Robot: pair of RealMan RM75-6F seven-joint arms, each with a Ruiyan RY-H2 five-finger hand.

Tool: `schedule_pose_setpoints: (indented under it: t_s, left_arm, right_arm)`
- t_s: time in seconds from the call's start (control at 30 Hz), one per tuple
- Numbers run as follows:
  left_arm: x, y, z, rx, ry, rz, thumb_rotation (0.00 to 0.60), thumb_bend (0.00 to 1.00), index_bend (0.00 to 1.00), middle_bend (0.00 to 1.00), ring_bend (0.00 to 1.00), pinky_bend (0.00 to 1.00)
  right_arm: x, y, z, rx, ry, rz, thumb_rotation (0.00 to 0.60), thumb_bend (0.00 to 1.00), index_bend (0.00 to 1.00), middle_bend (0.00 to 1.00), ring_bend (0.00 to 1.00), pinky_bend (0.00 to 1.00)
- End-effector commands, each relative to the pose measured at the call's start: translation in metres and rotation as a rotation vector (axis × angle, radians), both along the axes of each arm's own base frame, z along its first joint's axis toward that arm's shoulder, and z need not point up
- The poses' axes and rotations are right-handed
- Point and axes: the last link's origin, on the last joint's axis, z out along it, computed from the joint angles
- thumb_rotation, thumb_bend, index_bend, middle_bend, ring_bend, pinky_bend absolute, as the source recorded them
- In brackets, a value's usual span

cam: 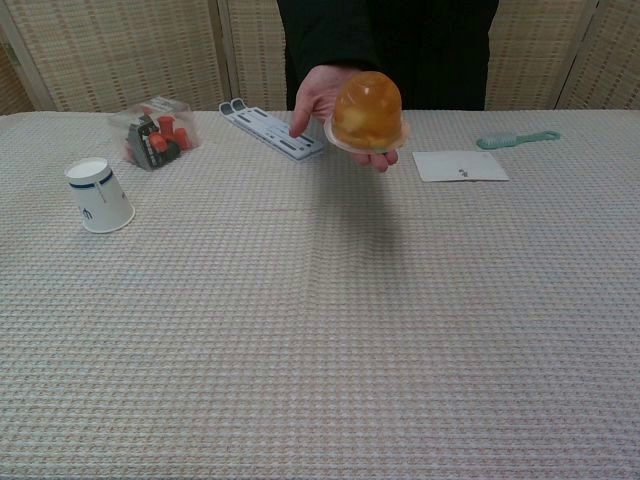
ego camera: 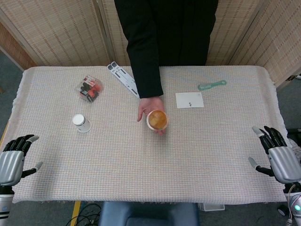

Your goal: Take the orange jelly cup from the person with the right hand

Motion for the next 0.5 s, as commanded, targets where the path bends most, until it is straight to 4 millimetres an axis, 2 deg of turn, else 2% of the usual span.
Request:
schedule_pose_setpoints:
  t_s: [0.03,0.23,0.5]
  left_arm:
    - [0.0,-0.001,0.0,0.0,0.0,0.0,0.6,0.22,0.23,0.23,0.2,0.24]
    - [0.0,0.0,0.0,-0.005,-0.003,0.002,0.6,0.22,0.23,0.23,0.2,0.24]
    - [-0.003,-0.004,0.001,0.001,-0.005,0.012,0.6,0.22,0.23,0.23,0.2,0.24]
  right_arm:
    - [0.013,-0.012,-0.004,0.033,0.006,0.055,0.6,0.31,0.0,0.12,0.03,0.03]
    - [0.052,-0.044,-0.024,0.149,0.027,0.183,0.6,0.31,0.0,0.12,0.03,0.04]
    - [0.116,-0.095,-0.059,0.28,0.057,0.341,0.6,0.27,0.0,0.12,0.03,0.07]
